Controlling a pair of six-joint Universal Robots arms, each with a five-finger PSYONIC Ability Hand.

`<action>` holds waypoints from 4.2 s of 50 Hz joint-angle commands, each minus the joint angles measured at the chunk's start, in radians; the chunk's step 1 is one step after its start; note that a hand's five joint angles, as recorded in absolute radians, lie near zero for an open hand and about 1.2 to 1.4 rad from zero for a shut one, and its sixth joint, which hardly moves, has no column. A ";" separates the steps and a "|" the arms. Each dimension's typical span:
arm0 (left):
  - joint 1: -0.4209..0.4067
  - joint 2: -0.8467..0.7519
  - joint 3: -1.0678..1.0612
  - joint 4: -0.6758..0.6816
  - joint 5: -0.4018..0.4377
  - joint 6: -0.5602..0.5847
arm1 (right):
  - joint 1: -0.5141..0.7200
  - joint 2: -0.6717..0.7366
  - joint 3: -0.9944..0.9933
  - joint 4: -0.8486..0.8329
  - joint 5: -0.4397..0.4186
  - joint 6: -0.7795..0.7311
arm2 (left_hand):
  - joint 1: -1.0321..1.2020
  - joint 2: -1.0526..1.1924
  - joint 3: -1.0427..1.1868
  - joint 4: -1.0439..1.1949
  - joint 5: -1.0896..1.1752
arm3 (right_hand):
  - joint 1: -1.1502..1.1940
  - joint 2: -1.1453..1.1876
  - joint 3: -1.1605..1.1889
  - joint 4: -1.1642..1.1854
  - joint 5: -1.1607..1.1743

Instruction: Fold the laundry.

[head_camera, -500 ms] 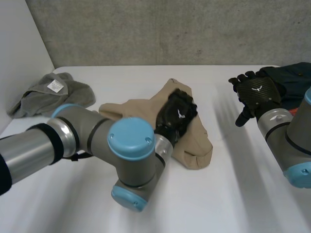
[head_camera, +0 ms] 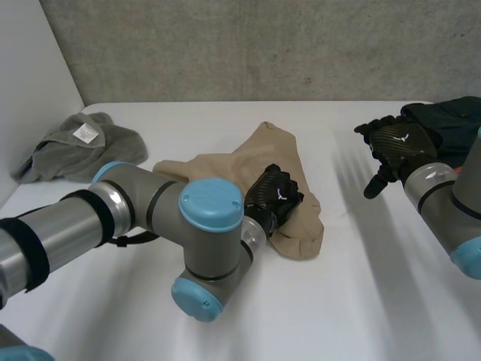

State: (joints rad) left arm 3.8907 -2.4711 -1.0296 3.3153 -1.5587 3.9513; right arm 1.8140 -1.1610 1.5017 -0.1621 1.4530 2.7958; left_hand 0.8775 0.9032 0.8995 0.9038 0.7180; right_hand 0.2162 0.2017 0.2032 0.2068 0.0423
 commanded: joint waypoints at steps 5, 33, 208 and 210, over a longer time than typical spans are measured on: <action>0.024 0.030 0.010 -0.019 -0.032 0.042 | 0.004 0.004 -0.006 0.007 -0.005 -0.016 | 0.518 0.492 0.496 0.492 0.503 | -0.042 -0.027 -0.029 -0.032 -0.042; 0.179 0.762 -0.627 0.001 -0.074 -0.224 | 0.117 0.293 -0.460 0.162 -0.350 -0.022 | 0.519 0.493 0.497 0.492 0.504 | -0.042 -0.027 -0.029 -0.032 -0.042; 0.409 0.775 -0.544 -0.310 -0.076 -0.644 | 0.077 -0.212 -0.189 0.605 -0.106 -0.148 | 0.519 0.493 0.497 0.492 0.504 | 1.180 1.195 1.193 1.189 1.179; 0.404 0.688 -0.526 -0.309 -0.093 -0.644 | 0.085 -0.133 -0.208 0.593 -0.103 -0.145 | 0.519 0.493 0.497 0.492 0.504 | 1.180 1.195 1.193 1.189 1.179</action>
State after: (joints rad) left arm 4.3070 -1.5678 -1.5839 3.0120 -1.6104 3.3018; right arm 1.8906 -1.4851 1.3419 0.4259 1.3466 2.6482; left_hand 1.1309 1.1969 1.1863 1.1928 0.9905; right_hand 1.0934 1.1693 1.1861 1.1928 1.0109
